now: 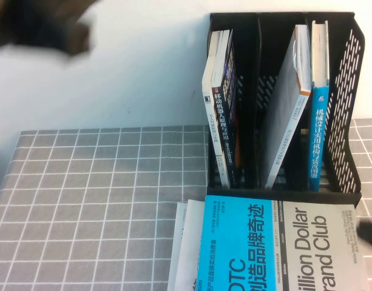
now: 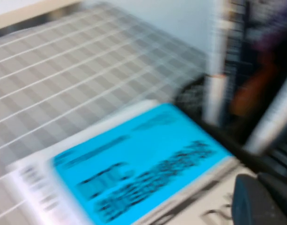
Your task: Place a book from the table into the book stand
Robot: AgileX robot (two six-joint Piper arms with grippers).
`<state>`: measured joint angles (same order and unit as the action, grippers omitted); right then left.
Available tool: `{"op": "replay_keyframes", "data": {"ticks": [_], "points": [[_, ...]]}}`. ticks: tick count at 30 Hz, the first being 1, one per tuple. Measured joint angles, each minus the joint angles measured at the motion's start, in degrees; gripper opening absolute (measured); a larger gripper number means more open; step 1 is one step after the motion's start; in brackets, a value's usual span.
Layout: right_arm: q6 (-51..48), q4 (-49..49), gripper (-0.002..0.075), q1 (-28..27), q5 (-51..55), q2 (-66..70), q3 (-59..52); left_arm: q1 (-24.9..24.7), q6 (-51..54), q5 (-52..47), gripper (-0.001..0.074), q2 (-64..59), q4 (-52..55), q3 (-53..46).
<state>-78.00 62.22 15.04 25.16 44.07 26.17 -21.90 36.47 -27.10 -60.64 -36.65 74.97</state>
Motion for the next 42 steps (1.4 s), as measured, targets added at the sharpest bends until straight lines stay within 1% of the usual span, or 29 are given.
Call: {"op": "replay_keyframes", "data": {"ticks": [3, 6, 9, 11, 13, 15, 17, 19, 21, 23, 27, 31, 33, 37, 39, 42], "points": [[1.22, -4.81, -0.0003, 0.0, 9.74, -5.05, 0.0, 0.15, -0.17, 4.76, 0.0001, 6.07, -1.55, -10.77], [5.33, -11.53, -0.0003, 0.0, 18.81, -9.02, 0.0, 0.15, -0.03, 9.6, 0.0001, 9.45, -5.03, -19.33], [13.0, -23.05, -0.0003, 0.0, 26.79, -11.32, 0.0, 0.15, 0.23, 13.79, 0.0001, 10.12, -6.6, -25.38], [21.78, -35.57, -0.0003, 0.0, 29.16, -11.93, 0.0, 0.15, 0.23, 16.32, 0.0001, 9.87, -7.11, -27.98], [32.0, -48.19, -0.0003, 0.0, 28.84, -11.97, 0.0, 0.19, -0.29, 18.57, 0.0001, 9.11, -7.75, -29.26], [45.52, -60.49, -0.0003, 0.0, 25.72, -11.97, -0.1, 0.19, -1.76, 20.55, 0.0001, 7.87, -10.05, -29.77], [56.89, -67.7, -0.0003, 0.0, 20.83, -11.97, -0.1, 0.19, -2.52, 22.3, 0.0001, 6.29, -13.78, -29.86], [61.29, -68.86, -0.0003, 0.0, 14.81, -11.97, -0.32, 0.19, -2.94, 24.08, 0.0001, 4.41, -17.23, -29.86], [62.2, -66.95, -0.0003, 0.0, 10.1, -12.53, -1.64, 0.19, -2.94, 24.43, 0.0001, 2.01, -19.28, -29.86], [62.2, -64.47, -0.0003, 0.0, 8.0, -13.76, -3.46, 0.19, -2.52, 24.26, 0.0001, -0.11, -19.95, -29.86], [62.1, -60.56, -0.0003, 0.0, 6.03, -19.15, -7.97, 0.19, -1.0, 22.45, 0.0001, -2.63, -20.43, -29.91], [61.98, -57.69, -0.0003, 0.0, 5.81, -26.88, -8.62, 0.19, -0.12, 22.08, 0.0001, -2.81, -20.94, -29.91], [61.98, -56.41, -0.0003, 0.0, 7.41, -31.42, -8.62, -0.06, 0.02, 21.38, 0.0001, -2.6, -21.03, -29.91], [61.98, -55.28, -0.0003, 0.0, 9.89, -38.25, -8.62, -2.88, 4.54, 20.81, 0.0001, -1.06, -21.03, -29.91], [61.98, -54.83, -0.0003, 0.0, 10.46, -40.59, -8.62, -5.49, 9.02, 21.52, 0.0001, -0.12, -21.62, -29.8], [61.98, -53.99, -0.0003, 0.0, 10.53, -41.8, -8.62, -10.26, 12.69, 24.52, 0.0001, 1.22, -23.26, -29.8]]}}
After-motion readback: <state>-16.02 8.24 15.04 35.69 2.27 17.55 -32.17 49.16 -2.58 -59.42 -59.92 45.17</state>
